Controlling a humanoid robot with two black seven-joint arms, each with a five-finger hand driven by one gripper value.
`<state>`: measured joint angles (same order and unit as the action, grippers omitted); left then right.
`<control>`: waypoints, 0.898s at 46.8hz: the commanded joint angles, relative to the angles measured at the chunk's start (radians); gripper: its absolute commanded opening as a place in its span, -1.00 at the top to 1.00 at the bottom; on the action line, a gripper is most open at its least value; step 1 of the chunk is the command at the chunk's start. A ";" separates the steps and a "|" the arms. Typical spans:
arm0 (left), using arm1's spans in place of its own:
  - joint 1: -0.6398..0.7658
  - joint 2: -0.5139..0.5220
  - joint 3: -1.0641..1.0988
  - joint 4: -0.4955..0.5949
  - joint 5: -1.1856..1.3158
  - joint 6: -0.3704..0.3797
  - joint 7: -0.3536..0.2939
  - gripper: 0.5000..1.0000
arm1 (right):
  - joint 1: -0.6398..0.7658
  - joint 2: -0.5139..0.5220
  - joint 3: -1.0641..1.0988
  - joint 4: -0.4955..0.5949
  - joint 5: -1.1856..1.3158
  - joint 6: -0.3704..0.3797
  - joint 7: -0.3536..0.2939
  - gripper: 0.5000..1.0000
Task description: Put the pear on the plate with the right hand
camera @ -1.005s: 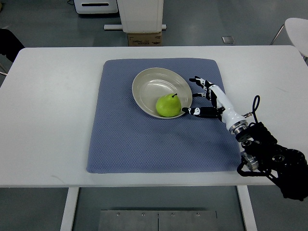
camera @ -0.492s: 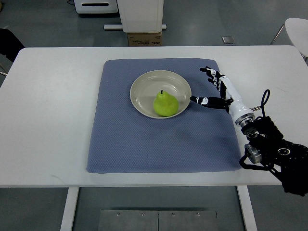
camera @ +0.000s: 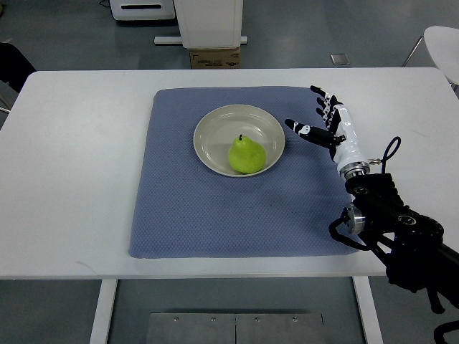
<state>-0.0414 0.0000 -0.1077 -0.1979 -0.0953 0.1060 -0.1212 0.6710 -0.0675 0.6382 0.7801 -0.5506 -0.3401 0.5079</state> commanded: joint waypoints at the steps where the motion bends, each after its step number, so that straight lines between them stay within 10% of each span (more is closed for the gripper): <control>1: 0.000 0.000 0.000 0.000 0.000 0.000 0.000 -1.00 | -0.005 0.002 0.003 0.001 0.000 -0.011 -0.012 -0.97; 16: 0.000 0.000 -0.001 0.000 0.000 0.000 0.000 -1.00 | -0.005 0.002 0.070 0.001 -0.002 -0.040 -0.074 -0.99; 42: 0.000 0.000 0.000 0.000 0.000 0.000 0.000 -1.00 | -0.025 0.002 0.069 0.008 -0.009 -0.266 0.063 -1.00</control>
<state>-0.0415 0.0000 -0.1080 -0.1979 -0.0949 0.1057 -0.1212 0.6460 -0.0648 0.7088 0.7882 -0.5597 -0.6070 0.5714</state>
